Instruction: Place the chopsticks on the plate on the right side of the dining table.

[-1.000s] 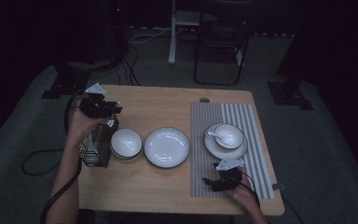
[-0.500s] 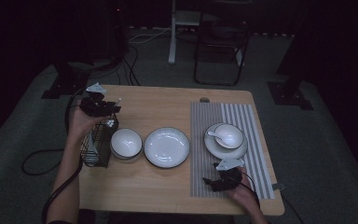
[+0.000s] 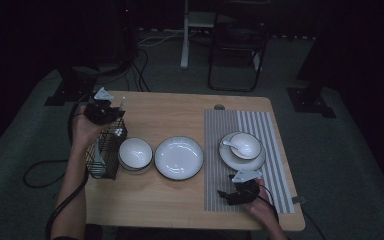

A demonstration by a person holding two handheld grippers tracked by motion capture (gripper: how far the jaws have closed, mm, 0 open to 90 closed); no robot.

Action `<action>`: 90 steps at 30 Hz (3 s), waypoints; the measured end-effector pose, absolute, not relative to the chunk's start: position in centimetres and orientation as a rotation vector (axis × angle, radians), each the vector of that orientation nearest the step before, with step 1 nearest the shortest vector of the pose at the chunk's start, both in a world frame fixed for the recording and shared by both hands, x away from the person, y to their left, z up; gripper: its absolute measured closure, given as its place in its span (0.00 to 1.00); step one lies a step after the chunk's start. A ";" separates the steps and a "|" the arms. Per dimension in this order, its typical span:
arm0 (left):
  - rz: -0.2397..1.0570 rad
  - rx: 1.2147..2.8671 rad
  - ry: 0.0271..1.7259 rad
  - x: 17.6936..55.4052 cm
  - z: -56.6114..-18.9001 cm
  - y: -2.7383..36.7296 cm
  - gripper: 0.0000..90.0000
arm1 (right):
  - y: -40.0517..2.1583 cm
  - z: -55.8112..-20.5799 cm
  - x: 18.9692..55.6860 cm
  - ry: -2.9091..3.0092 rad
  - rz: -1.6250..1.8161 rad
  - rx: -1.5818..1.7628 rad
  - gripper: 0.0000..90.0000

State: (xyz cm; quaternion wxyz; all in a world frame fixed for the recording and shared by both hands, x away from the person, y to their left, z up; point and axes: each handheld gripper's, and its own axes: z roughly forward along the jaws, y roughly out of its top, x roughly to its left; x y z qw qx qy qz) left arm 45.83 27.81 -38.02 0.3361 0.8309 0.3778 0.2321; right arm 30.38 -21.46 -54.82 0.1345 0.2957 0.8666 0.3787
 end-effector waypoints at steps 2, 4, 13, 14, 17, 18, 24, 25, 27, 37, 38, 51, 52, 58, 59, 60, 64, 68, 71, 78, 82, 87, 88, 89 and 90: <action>0.645 2.158 0.987 45.7 -37.8 27.9 0.90 | -21.5 -54.8 30.4 2.511 1.097 0.857 0.25; 0.665 2.140 0.987 45.5 -37.5 28.1 0.93 | -21.5 -54.8 30.4 2.511 1.098 0.857 0.25; 0.734 2.040 0.970 44.3 -36.5 28.6 0.94 | -21.5 -54.8 30.4 2.512 1.098 0.857 0.25; 0.742 2.027 0.962 44.1 -36.2 28.7 0.94 | -21.5 -54.8 30.4 2.512 1.098 0.857 0.25; 0.754 1.968 0.930 43.4 -35.5 28.8 0.94 | -21.5 -54.8 30.4 2.512 1.098 0.858 0.25; 0.751 1.940 0.915 43.2 -35.3 28.8 0.94 | -21.5 -54.8 30.4 2.512 1.098 0.857 0.25; 0.767 1.883 0.883 42.5 -34.5 28.8 0.94 | -21.5 -54.8 30.4 2.512 1.098 0.857 0.25; 0.772 1.880 0.880 42.5 -34.4 28.8 0.94 | -21.5 -54.8 30.4 2.512 1.098 0.858 0.25; 0.785 1.872 0.872 42.4 -34.1 28.7 0.94 | -21.5 -54.8 30.4 2.512 1.098 0.858 0.25; 0.850 1.898 0.828 41.8 -32.3 26.8 0.94 | -21.5 -54.8 30.4 2.512 1.098 0.858 0.25; 0.859 1.902 0.822 41.8 -32.1 26.5 0.94 | -21.5 -54.8 30.4 2.512 1.098 0.858 0.25; 0.857 1.907 0.741 41.4 -30.5 23.3 0.94 | -21.5 -54.8 30.4 2.512 1.097 0.857 0.25; 0.850 1.912 0.737 41.5 -30.6 23.0 0.94 | -21.5 -54.8 30.4 2.512 1.097 0.857 0.25; 0.788 1.933 0.710 41.9 -31.5 21.3 0.94 | -21.5 -54.8 30.4 2.511 1.097 0.857 0.25; 0.779 1.936 0.705 41.9 -31.6 21.0 0.94 | -21.5 -54.8 30.4 2.511 1.097 0.857 0.25; 0.773 1.939 0.702 41.9 -31.8 20.7 0.94 | -21.5 -54.8 30.4 2.512 1.097 0.857 0.25; 0.753 1.946 0.685 41.8 -32.0 19.8 0.94 | -21.5 -54.8 30.4 2.512 1.098 0.857 0.25; 0.729 1.944 0.677 41.7 -32.2 19.2 0.94 | -21.5 -54.8 30.4 2.512 1.097 0.857 0.25; 0.714 1.943 0.671 41.6 -32.3 18.9 0.94 | -21.5 -54.8 30.4 2.512 1.097 0.857 0.25; 0.688 1.956 0.664 41.6 -32.9 18.2 0.94 | -21.5 -54.8 30.4 2.512 1.097 0.857 0.25; 0.676 1.955 0.659 41.5 -33.0 17.8 0.94 | -21.5 -54.8 30.4 2.512 1.097 0.857 0.25; 0.666 1.959 0.649 41.5 -33.2 17.3 0.94 | -21.5 -54.8 30.4 2.512 1.097 0.857 0.25; 0.664 1.961 0.649 41.5 -33.3 17.2 0.94 | -21.5 -54.8 30.4 2.512 1.097 0.857 0.25; 0.662 1.961 0.647 41.5 -33.4 17.1 0.94 | -21.5 -54.8 30.4 2.512 1.097 0.857 0.25; 0.661 1.962 0.648 41.5 -33.5 17.0 0.94 | -21.5 -54.8 30.4 2.512 1.097 0.857 0.25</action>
